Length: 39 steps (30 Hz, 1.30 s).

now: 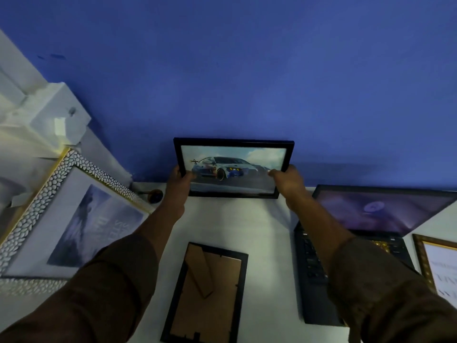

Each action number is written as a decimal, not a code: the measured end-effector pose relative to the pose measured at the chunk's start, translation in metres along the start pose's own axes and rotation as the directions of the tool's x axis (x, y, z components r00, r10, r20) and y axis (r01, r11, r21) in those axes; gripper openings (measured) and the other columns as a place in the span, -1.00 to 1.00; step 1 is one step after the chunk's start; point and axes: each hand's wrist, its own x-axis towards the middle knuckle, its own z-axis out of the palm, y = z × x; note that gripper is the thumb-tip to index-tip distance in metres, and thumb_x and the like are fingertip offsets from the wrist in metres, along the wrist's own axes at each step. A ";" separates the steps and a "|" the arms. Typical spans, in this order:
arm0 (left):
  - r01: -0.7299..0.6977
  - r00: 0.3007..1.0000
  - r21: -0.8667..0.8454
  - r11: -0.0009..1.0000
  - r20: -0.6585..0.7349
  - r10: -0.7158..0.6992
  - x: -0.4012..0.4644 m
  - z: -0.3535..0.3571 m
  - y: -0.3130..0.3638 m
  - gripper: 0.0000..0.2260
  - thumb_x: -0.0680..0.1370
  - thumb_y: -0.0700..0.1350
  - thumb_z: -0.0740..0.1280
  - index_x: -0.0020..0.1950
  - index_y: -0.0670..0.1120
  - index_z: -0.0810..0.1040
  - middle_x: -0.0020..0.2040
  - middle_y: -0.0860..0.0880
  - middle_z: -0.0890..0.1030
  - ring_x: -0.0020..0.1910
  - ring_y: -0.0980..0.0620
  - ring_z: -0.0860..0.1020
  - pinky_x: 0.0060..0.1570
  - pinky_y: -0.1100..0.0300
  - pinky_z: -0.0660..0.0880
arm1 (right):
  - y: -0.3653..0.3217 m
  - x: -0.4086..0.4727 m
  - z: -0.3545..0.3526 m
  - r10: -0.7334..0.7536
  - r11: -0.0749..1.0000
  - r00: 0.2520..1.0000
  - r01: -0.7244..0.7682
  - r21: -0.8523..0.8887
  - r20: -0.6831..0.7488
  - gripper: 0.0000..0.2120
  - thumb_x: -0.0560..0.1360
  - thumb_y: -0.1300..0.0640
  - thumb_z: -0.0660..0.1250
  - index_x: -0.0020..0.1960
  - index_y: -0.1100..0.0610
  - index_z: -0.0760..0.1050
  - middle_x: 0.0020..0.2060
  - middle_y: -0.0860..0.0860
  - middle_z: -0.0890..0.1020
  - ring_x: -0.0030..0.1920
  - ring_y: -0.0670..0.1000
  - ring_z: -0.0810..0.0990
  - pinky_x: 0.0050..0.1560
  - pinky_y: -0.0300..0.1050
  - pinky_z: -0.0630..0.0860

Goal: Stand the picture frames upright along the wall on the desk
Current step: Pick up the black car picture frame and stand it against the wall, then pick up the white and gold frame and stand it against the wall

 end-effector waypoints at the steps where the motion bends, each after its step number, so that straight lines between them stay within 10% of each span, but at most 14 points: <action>1: 0.002 1.000 -0.004 1.000 0.027 -0.001 0.004 0.002 -0.002 -0.62 0.59 -0.19 0.33 0.42 -0.01 0.48 0.25 -0.03 0.62 0.21 -0.05 0.59 0.26 -0.03 0.53 | 0.002 0.004 0.003 0.011 1.000 1.000 -0.011 0.001 0.000 -0.56 0.50 0.06 0.42 0.31 0.20 0.47 0.19 0.16 0.63 0.13 0.19 0.62 0.09 0.05 0.58; 11: 0.012 0.998 0.027 1.000 0.062 -0.014 0.024 0.006 -0.018 -0.48 0.60 -0.18 0.37 0.53 0.02 0.30 0.28 0.01 0.54 0.26 -0.05 0.54 0.29 -0.02 0.50 | 0.010 0.019 0.022 0.031 0.999 0.993 -0.033 -0.022 -0.110 -0.50 0.41 0.00 0.44 0.28 0.17 0.46 0.17 0.18 0.60 0.10 0.22 0.62 0.14 0.15 0.59; 16: -0.008 0.999 0.043 0.999 0.034 0.006 0.024 0.009 -0.013 -0.49 0.59 -0.20 0.38 0.50 -0.01 0.31 0.16 0.06 0.56 0.17 0.01 0.53 -0.01 0.23 0.50 | 0.009 0.016 0.024 0.029 0.999 0.992 -0.031 -0.013 -0.124 -0.51 0.46 0.00 0.43 0.30 0.19 0.41 0.19 0.19 0.57 0.14 0.24 0.59 0.18 0.14 0.57; 24: 0.027 0.998 0.012 1.000 -0.055 -0.027 0.009 0.013 -0.012 -0.25 0.58 -0.13 0.40 0.66 -0.04 0.04 0.44 -0.02 0.37 0.36 0.01 0.39 0.23 0.15 0.33 | 0.014 -0.008 0.028 -0.010 1.000 0.990 0.014 0.026 -0.142 -0.36 0.46 -0.07 0.37 0.42 0.22 0.32 0.28 0.22 0.53 0.24 0.25 0.55 0.26 0.20 0.52; 32: 0.122 0.978 -0.031 0.992 -0.166 -0.125 -0.051 0.004 -0.033 -0.19 0.59 0.07 0.39 0.67 0.00 -0.04 0.64 -0.06 0.18 0.56 -0.10 0.27 0.47 0.08 0.26 | 0.023 -0.053 0.052 -0.161 0.984 0.986 0.158 0.079 0.041 -0.32 0.45 0.03 0.45 0.49 0.12 0.28 0.29 0.10 0.54 0.24 0.12 0.54 0.26 0.06 0.54; 39: 0.013 0.934 -0.228 0.974 -0.345 -0.093 -0.136 -0.020 -0.059 -0.27 0.53 -0.04 0.48 0.62 -0.08 0.22 0.46 0.03 0.39 0.40 0.03 0.40 0.49 -0.06 0.35 | 0.026 -0.092 0.063 -0.223 0.974 0.921 0.223 0.039 0.318 -0.39 0.52 0.00 0.45 0.45 0.22 0.35 0.27 0.10 0.55 0.30 0.11 0.53 0.15 -0.10 0.50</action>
